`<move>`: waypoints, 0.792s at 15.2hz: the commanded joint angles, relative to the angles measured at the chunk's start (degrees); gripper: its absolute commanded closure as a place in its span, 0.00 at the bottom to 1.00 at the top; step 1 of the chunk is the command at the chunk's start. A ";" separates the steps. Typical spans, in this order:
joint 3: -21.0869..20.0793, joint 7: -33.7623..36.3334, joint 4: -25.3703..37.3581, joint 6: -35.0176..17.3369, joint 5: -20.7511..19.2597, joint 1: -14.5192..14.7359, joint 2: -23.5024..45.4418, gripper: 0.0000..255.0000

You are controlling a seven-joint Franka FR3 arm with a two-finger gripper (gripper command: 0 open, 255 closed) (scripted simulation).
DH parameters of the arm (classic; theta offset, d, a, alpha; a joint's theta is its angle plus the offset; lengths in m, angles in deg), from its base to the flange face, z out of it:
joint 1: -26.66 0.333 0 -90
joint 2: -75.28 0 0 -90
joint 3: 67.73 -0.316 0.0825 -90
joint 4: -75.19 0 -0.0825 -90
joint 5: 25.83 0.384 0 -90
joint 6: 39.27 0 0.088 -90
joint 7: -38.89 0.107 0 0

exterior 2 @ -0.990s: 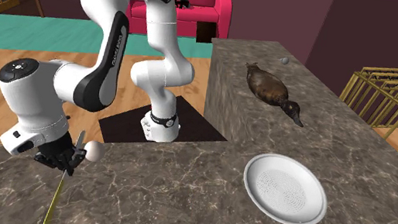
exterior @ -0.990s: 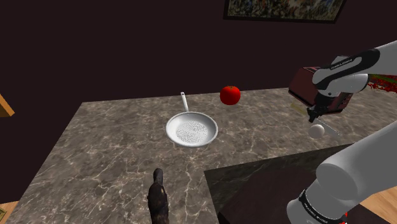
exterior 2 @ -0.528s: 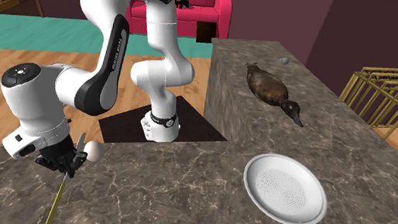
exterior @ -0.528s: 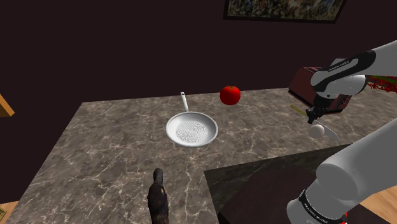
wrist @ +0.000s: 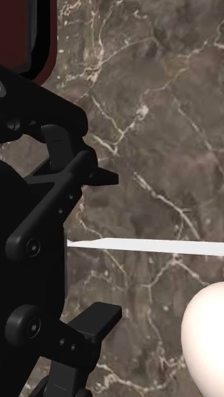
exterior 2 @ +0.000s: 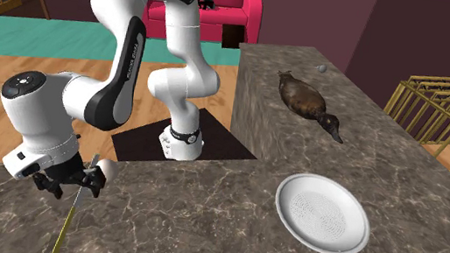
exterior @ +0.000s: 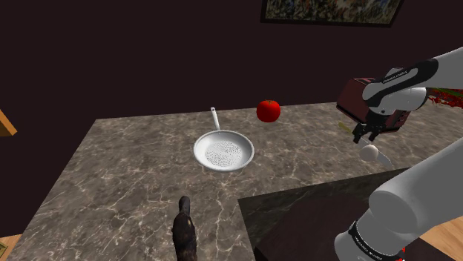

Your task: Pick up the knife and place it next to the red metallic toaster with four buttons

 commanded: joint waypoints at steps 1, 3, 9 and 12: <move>-0.71 0.78 0.89 2.30 -0.92 -0.36 -1.65 0.00; -2.10 1.94 2.89 6.84 -2.18 -0.91 -4.54 0.00; -2.70 2.26 3.76 8.59 -2.48 -1.15 -5.50 0.00; -2.70 2.26 3.76 8.59 -2.48 -1.15 -5.50 0.00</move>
